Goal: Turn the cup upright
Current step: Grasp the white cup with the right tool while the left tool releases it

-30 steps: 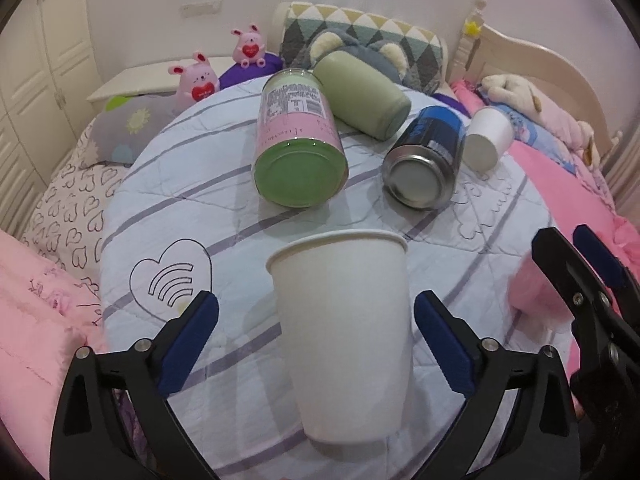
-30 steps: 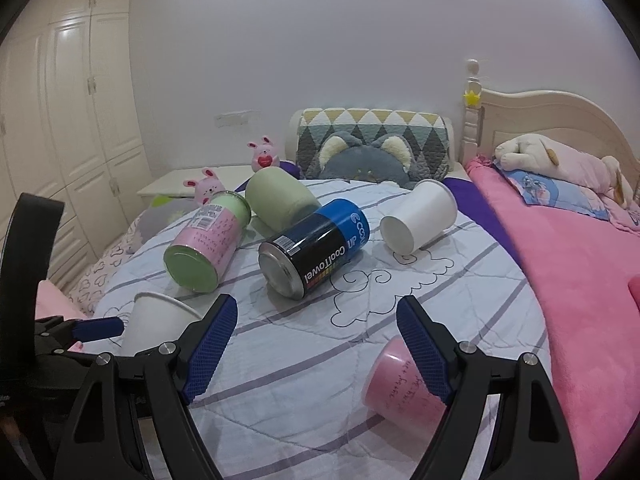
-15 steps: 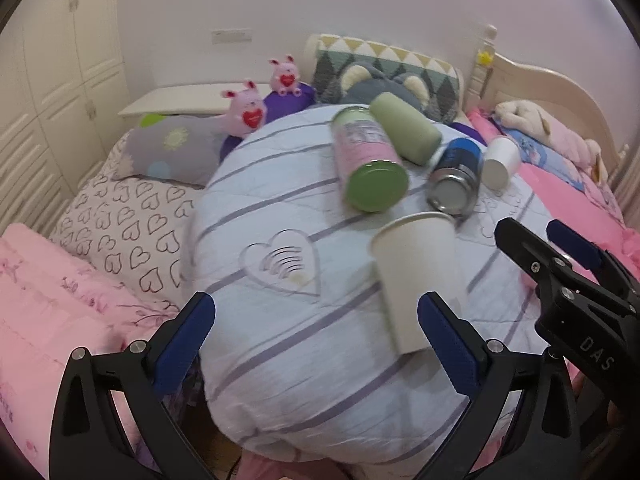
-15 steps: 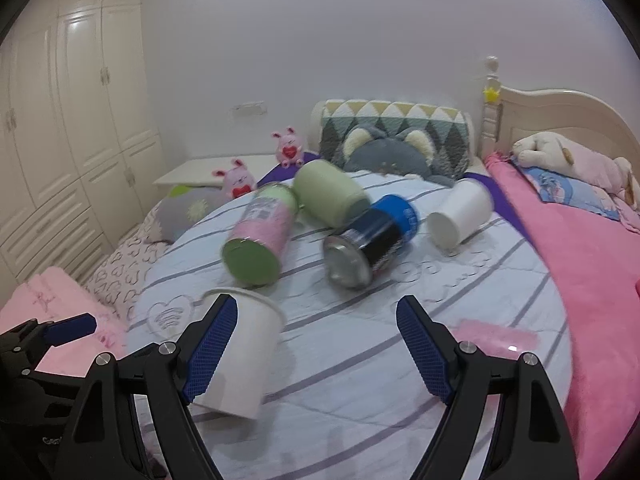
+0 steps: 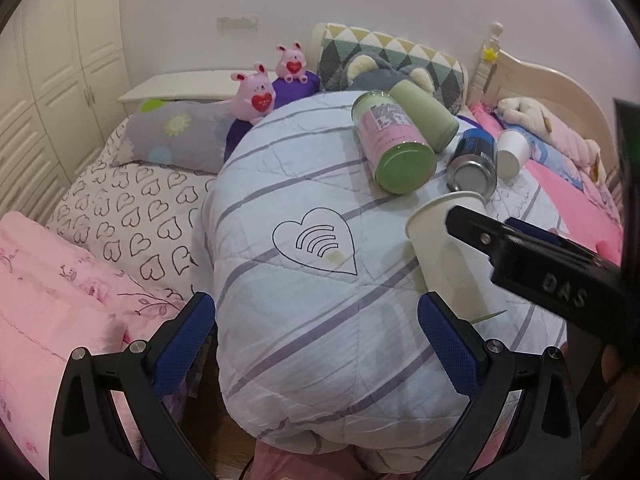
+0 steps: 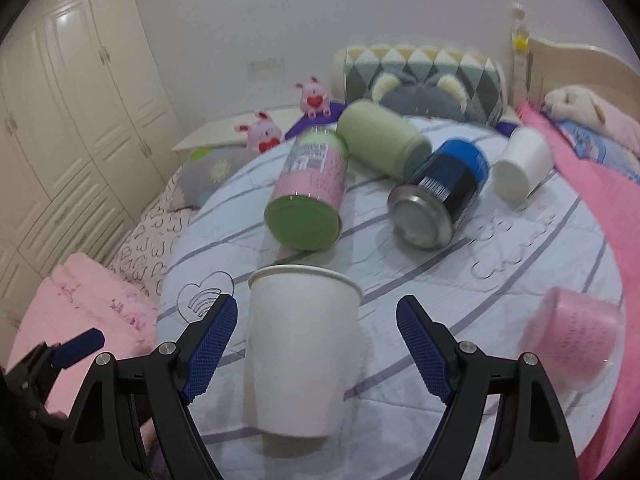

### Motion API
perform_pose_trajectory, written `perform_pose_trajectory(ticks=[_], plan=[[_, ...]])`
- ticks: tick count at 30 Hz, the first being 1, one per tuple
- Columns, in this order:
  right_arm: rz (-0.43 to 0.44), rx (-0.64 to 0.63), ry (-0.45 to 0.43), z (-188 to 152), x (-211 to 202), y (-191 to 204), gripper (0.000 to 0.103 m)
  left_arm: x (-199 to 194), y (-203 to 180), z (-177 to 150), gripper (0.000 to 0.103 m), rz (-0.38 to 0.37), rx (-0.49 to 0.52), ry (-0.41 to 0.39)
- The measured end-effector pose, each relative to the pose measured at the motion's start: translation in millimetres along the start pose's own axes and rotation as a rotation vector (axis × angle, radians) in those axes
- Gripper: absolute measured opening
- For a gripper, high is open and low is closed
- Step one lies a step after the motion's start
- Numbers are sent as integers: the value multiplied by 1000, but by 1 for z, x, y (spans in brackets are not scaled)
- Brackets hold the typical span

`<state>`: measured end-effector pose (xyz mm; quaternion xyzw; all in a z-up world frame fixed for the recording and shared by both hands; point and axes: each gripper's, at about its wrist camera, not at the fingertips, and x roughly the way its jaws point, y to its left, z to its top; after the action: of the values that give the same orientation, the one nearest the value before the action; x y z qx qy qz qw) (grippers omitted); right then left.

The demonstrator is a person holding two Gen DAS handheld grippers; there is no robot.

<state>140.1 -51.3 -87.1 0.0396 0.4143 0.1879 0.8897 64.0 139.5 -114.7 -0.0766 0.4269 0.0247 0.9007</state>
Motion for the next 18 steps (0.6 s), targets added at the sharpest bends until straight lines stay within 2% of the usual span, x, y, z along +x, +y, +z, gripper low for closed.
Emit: perform_pose_trajectory(ticks=[8, 18], plan=[[36, 51, 122, 6, 35, -3, 83, 16, -1, 2, 102, -21, 6, 30], [172, 99, 219, 8, 55, -15, 83, 22, -6, 4, 102, -30, 23, 43]])
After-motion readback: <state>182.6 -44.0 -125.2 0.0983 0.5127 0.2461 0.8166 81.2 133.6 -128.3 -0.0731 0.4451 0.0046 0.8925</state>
